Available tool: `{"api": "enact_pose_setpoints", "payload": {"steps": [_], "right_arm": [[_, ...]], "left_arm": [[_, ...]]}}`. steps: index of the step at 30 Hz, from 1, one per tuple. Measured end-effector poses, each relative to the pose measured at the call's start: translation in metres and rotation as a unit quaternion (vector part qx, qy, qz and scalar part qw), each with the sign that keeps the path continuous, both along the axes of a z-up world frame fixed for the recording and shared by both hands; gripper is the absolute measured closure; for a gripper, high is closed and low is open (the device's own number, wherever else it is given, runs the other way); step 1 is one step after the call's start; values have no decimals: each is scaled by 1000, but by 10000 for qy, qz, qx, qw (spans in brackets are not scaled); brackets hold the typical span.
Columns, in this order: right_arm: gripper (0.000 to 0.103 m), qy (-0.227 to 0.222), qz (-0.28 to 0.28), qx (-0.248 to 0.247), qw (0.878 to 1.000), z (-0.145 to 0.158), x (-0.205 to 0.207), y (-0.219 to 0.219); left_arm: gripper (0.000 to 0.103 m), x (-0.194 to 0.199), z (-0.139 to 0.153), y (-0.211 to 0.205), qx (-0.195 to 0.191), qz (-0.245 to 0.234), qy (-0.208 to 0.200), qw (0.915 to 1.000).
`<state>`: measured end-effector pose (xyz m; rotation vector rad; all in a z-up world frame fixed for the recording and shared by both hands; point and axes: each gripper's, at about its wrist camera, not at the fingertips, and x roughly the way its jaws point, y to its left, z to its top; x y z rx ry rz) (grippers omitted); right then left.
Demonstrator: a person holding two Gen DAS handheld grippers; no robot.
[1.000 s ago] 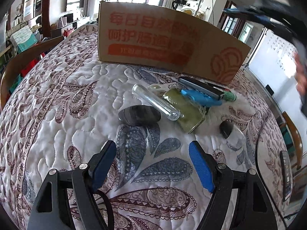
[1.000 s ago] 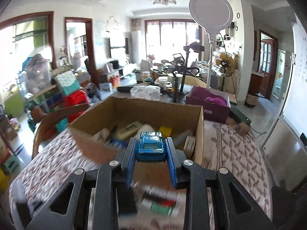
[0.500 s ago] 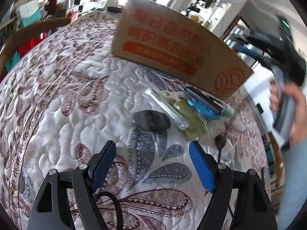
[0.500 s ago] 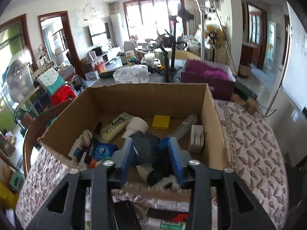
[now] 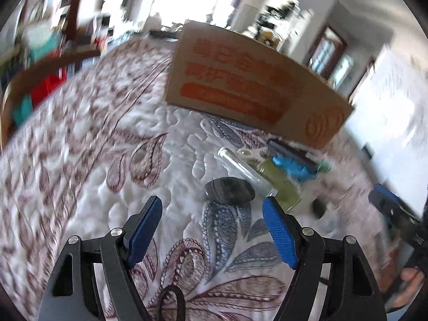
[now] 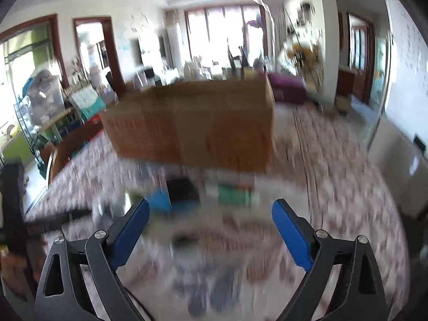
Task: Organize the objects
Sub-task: 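Grasp the dark grey stone with the left gripper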
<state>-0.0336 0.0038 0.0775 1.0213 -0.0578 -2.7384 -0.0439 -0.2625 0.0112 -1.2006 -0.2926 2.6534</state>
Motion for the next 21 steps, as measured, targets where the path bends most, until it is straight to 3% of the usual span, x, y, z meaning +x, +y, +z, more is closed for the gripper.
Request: {"api": "enact_pose_setpoints", "payload": {"steps": [3,7,10,12,15,21], "right_arm": [[0,-482,72,-81,9988,-32,10,7],[0,-671,231,22,9975,-52,17,3],[0,-733,423,26,9964,-58,17,0],[0,-783,490,-22,9957,-61,17,0],[0,-909,515,-220,9943,-63,14,3],[0,-953,417,-420,9937,-65,16,11]], "left_arm": [[29,-4,-3,18,-552,-277,78,9981],[44,-12,-3,33,-1015,-542,125,9933],[52,-24,-4,45,-1417,-816,171,9864],[60,-32,-12,55,-1778,-1101,-35,9779],[73,-33,-8,55,-1713,-1304,-73,9765],[74,-22,-4,42,-1503,-1264,-134,9804]]}}
